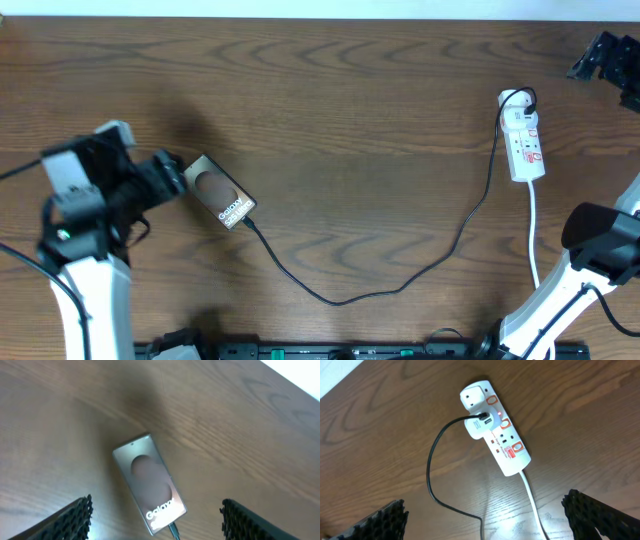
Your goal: Plug charger to phone and switch on socket
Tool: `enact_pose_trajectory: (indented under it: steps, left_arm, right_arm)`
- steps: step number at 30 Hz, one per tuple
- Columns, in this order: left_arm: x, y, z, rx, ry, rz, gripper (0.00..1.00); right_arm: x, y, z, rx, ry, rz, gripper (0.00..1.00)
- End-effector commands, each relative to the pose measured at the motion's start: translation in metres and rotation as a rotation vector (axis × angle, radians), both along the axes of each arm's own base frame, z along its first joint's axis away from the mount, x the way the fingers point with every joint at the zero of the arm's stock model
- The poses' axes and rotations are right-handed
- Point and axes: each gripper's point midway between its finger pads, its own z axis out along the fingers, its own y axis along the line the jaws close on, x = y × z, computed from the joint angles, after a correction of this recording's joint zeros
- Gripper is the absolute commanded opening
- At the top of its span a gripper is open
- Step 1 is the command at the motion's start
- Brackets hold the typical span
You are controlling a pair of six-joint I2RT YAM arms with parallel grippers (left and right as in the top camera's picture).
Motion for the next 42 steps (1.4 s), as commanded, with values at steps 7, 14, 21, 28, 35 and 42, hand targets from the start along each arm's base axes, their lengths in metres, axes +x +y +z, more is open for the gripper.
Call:
enact_pose_trajectory:
  steps: [7,14,21,28,35,42]
  left_arm:
    - [-0.013,-0.046,0.001,0.192,-0.405,-0.104,0.81]
    - [-0.032,-0.058,0.008,0.225,-0.777,-0.117,0.81]
    - [-0.046,-0.057,0.004,0.29,-0.926,-0.113,0.81]
    - [-0.055,-0.039,-0.055,0.376,-0.683,-0.08,0.81]
    - [-0.055,-0.038,-0.057,0.379,-0.671,-0.077,0.81]
    - [-0.055,-0.038,-0.057,0.379,-0.67,-0.077,0.81]
  right_arm:
    - [0.001,0.0,0.001,0.002,-0.003,-0.009,0.99]
    - [0.001,0.0,0.001,0.002,-0.004,-0.009,0.99]
    - [0.0,0.0,0.001,0.002,-0.003,-0.009,0.99]
    - [0.0,0.0,0.001,0.002,-0.003,-0.009,0.99]
    - [0.0,0.0,0.001,0.002,-0.003,-0.009,0.99]
    - [0.001,0.0,0.001,0.002,-0.003,-0.009,0.99]
